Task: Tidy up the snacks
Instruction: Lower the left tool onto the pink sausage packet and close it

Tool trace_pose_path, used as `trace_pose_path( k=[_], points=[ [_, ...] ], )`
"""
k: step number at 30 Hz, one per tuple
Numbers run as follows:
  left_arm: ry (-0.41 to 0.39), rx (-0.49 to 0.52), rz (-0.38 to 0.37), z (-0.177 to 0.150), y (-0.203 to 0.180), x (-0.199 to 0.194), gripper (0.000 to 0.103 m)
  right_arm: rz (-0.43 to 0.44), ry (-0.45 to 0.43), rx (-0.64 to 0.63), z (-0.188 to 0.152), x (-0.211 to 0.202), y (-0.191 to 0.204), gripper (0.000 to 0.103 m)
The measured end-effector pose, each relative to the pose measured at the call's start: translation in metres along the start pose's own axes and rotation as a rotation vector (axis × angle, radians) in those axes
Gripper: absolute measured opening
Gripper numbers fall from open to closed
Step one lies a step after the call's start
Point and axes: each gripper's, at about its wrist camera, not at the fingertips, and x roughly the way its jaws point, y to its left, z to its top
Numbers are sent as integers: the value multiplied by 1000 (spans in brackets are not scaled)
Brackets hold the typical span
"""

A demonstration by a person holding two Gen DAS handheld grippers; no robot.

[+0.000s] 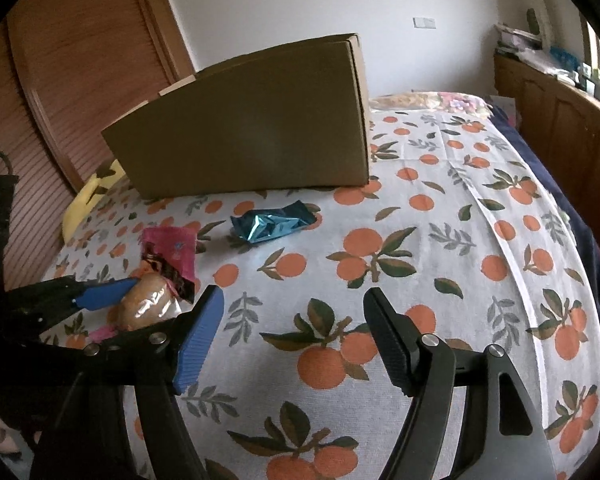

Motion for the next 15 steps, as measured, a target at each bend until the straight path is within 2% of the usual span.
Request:
trace_pose_path(
  k=[6, 10, 15],
  points=[
    [-17, 19, 24, -3, 2, 2, 63, 3, -8, -8, -2, -1, 2, 74],
    [-26, 14, 6, -5, 6, -1, 49, 3, -6, -16, -2, 0, 3, 74],
    [-33, 38, -12, -9, 6, -5, 43, 2, 1, -18, -2, 1, 5, 74]
  ],
)
